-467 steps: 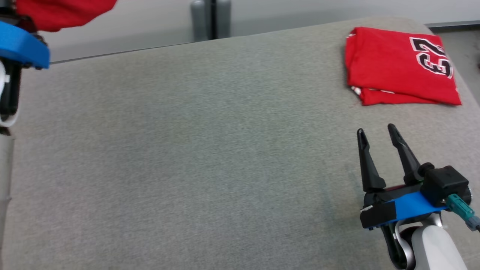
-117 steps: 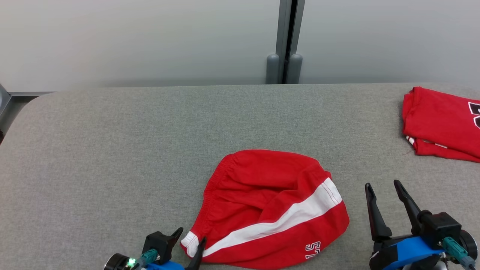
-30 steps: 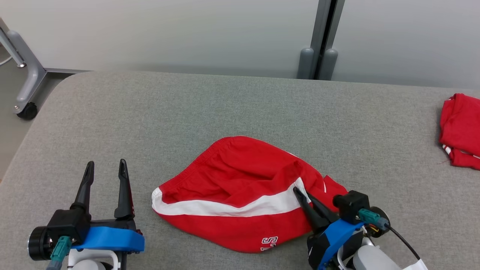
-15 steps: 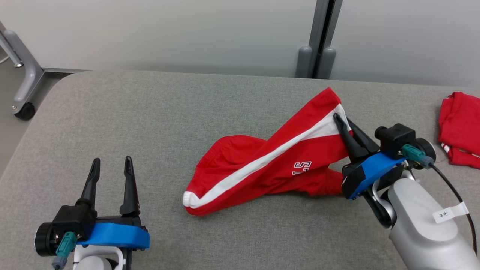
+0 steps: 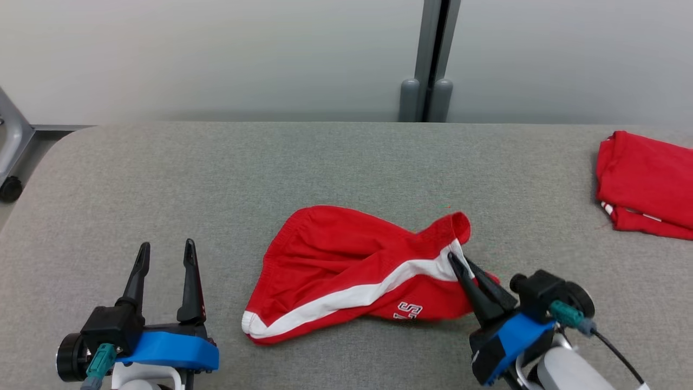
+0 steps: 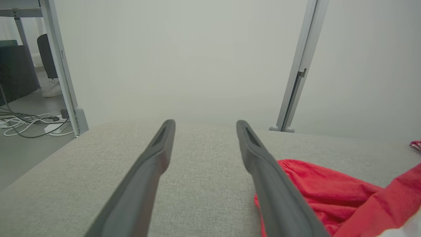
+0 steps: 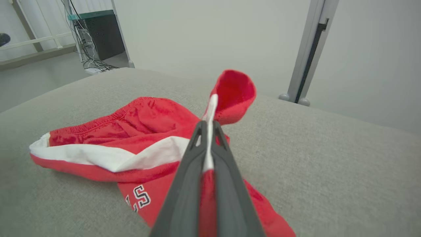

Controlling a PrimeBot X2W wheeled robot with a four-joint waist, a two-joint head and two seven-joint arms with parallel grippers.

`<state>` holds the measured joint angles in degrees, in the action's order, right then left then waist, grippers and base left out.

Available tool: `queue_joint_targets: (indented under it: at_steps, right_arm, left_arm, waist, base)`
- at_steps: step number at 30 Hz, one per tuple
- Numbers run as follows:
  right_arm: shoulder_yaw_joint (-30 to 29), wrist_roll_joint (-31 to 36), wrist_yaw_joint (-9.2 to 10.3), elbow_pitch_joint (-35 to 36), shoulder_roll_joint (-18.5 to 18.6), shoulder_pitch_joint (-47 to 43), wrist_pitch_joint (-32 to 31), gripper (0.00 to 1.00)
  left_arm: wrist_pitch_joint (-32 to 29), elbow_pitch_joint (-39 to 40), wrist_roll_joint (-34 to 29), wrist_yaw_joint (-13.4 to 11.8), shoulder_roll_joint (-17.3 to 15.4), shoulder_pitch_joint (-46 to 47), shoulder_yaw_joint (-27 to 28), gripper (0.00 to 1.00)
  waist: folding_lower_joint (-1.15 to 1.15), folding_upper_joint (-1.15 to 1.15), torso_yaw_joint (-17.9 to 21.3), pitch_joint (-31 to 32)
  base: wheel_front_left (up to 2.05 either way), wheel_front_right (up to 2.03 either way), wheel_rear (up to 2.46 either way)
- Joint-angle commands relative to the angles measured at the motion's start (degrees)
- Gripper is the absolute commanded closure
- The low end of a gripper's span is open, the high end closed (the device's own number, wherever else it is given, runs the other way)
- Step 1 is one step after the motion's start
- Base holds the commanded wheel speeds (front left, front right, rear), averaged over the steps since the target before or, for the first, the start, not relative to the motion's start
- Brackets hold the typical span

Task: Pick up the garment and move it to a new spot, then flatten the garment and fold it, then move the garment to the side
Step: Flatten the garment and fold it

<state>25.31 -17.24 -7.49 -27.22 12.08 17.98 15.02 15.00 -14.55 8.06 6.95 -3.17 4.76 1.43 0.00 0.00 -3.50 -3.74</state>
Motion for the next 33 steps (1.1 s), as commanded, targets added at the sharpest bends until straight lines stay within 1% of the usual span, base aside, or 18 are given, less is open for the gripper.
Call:
queue_joint_targets:
  at_steps: [1, 4, 6, 12, 13, 14, 15, 16, 19, 26, 29, 33]
  right_arm:
    - [-0.1, -0.1, -0.01, 1.2, 0.4, -1.5, 0.2, 1.0]
    - [1.1, 0.1, -0.01, 5.1, 0.6, -6.8, 0.2, 1.0]
    - [0.8, 0.5, -0.01, 7.3, 1.1, -9.4, 0.2, 1.0]
    - [2.4, -0.1, -0.01, 10.3, 1.2, -16.7, -0.3, 1.0]
    - [2.8, 0.2, -0.01, 10.6, 1.5, -17.3, -0.2, 0.79]
    - [3.0, 0.7, -0.01, 10.9, 1.9, -17.8, -0.2, 0.55]
    - [3.2, 0.9, -0.01, 10.9, 2.0, -18.3, -0.2, 0.02]
    - [3.3, 0.6, -0.01, 11.3, 1.8, -18.7, -0.1, 0.0]
    - [2.3, 0.7, -0.01, 13.3, 2.3, -17.8, 0.1, 0.0]
    - [-3.1, 3.2, -0.01, 18.8, 4.1, -12.5, 0.2, 0.0]
    - [-4.9, 4.3, -0.01, 18.9, 5.0, -9.5, 0.0, 0.0]
    - [-6.4, 4.5, -0.01, 16.2, 4.9, -4.0, -2.6, 0.0]
  left_arm:
    - [0.2, 0.1, 0.0, 0.1, 0.1, -0.3, 0.3, 0.0]
    - [0.2, 0.1, -0.1, 0.2, 0.1, -0.4, 0.5, 0.0]
    - [0.2, 0.1, -0.2, 0.1, 0.1, -0.3, 0.4, 0.0]
    - [0.2, 0.0, -0.2, 0.3, 0.2, 0.1, 0.4, 0.0]
    - [0.2, 0.0, -0.2, 0.3, 0.2, 0.2, 0.4, 0.0]
    - [0.2, -0.1, -0.2, 0.3, 0.2, 0.4, 0.4, 0.0]
    - [0.2, -0.1, -0.1, 0.4, 0.2, 0.5, 0.4, 0.0]
    - [0.2, -0.2, -0.1, 0.4, 0.2, 0.5, 0.4, 0.0]
    - [0.2, -0.4, -0.2, 0.5, 0.2, 0.6, 0.7, 0.0]
    - [0.2, -0.4, -0.6, 0.6, 0.2, 0.6, 0.9, 0.0]
    - [0.2, -0.3, -0.6, 0.6, 0.2, 0.7, 0.9, 0.0]
    - [0.2, -0.3, -0.6, 0.6, 0.2, 1.0, 0.9, 0.0]
  waist:
    - [0.0, 0.0, 0.6, 0.3]
    - [0.0, 0.0, 1.9, 0.2]
    - [0.0, 0.0, 2.5, 0.1]
    - [0.0, 0.0, 3.4, -0.2]
    - [0.0, 0.0, 3.4, -0.3]
    - [0.0, 0.0, 3.4, -0.3]
    - [0.0, 0.0, 3.5, -0.4]
    - [0.0, 0.0, 3.5, -0.4]
    - [0.0, 0.0, 3.5, -0.2]
    - [0.0, 0.0, 3.1, 0.2]
    - [0.0, 0.0, 2.8, 0.2]
    - [0.0, 0.0, 2.0, -0.1]
  base:
    - [0.0, 0.0, 0.0]
    - [0.0, 0.0, 0.0]
    - [0.0, 0.0, 0.0]
    - [0.0, 0.0, 0.0]
    - [0.0, 0.0, 0.0]
    - [0.0, 0.0, 0.0]
    - [0.0, 0.0, 0.0]
    - [0.0, 0.0, 0.0]
    - [0.0, 0.0, 0.0]
    - [0.0, 0.0, 0.0]
    - [0.0, 0.0, 0.0]
    - [0.0, 0.0, 0.0]
